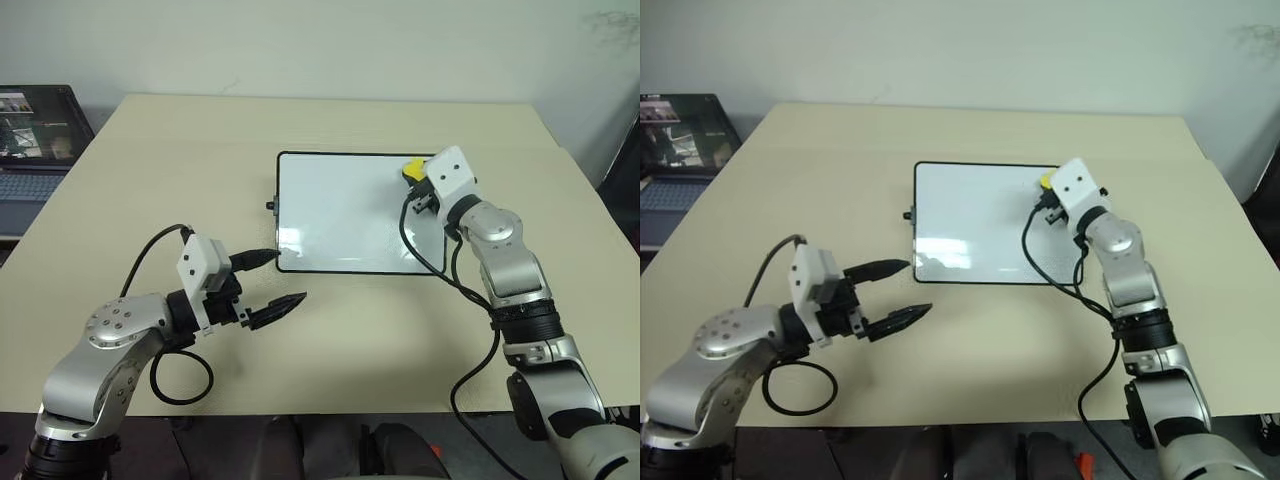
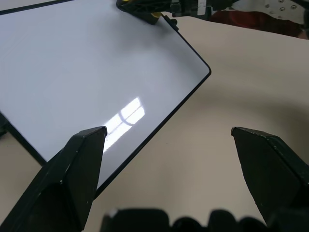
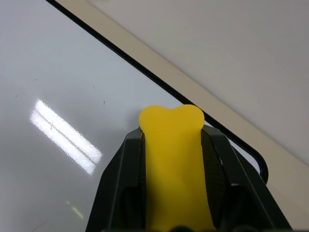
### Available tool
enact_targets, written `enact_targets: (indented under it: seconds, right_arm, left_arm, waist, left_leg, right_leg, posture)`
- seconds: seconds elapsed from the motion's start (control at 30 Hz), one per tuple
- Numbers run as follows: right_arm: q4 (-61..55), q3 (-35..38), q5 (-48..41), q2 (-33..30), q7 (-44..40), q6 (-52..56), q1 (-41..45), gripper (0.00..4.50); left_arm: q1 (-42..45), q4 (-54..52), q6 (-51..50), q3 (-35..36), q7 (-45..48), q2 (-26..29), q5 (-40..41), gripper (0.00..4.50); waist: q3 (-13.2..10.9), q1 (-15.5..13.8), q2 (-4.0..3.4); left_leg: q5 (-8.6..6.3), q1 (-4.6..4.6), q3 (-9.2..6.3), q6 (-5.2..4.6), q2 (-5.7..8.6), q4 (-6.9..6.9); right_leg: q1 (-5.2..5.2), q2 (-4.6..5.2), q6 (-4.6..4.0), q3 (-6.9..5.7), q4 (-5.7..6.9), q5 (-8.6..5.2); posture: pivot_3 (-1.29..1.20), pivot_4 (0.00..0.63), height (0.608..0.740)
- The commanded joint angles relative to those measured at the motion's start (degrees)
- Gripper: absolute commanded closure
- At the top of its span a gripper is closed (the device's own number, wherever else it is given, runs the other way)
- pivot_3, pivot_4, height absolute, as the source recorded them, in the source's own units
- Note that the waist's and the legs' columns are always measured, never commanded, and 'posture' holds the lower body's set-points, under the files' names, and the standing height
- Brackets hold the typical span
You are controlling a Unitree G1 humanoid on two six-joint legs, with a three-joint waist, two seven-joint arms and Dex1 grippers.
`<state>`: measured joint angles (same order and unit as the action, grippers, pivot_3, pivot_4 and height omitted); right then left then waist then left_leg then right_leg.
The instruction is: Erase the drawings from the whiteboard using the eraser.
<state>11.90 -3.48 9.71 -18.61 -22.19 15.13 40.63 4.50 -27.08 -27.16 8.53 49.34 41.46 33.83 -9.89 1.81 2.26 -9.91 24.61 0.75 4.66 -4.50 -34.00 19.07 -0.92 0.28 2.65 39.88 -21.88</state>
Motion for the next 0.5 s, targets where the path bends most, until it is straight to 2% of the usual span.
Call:
enact_targets:
  seconds: [0.03, 0.3, 0.5]
  right_arm:
    - [4.0, -0.4, -0.3, 0.3, 0.9, 1.2, -4.5, 3.32]
    - [4.9, -4.5, 0.4, 3.3, 2.2, -0.7, -10.8, 3.32]
    - [2.6, -8.6, 0.7, 3.7, 0.0, 1.1, -13.1, 3.32]
  left_arm:
    - [1.6, -2.4, 0.0, 0.8, 0.4, 1.1, 0.9, 0.00]
    - [2.0, -2.4, 0.0, 0.5, 0.2, 0.7, 0.9, 0.00]
    - [1.9, -2.1, 0.0, 1.0, 0.2, 0.8, 1.1, 0.00]
  waist:
    - [0.1, 0.0, 0.11]
    - [0.2, 0.3, 0.17]
    - [0.4, 1.4, 0.44]
  left_leg:
    - [0.00, -0.08, -0.02, 0.00, 0.00, 0.00]
    - [-0.02, -1.68, -0.05, -0.02, -0.12, 0.08]
    - [0.01, -1.83, -0.17, -0.08, -0.22, 0.07]
  right_leg:
    - [-0.05, 0.00, 0.00, -0.01, 0.01, 0.00]
    - [-1.27, 0.04, 0.21, 0.18, -0.26, -0.13]
    - [-1.36, 0.05, 0.26, 0.34, -0.23, -0.05]
  posture:
    - [0.00, 0.150, 0.740]
    - [0.00, 0.150, 0.740]
    - [0.00, 0.150, 0.740]
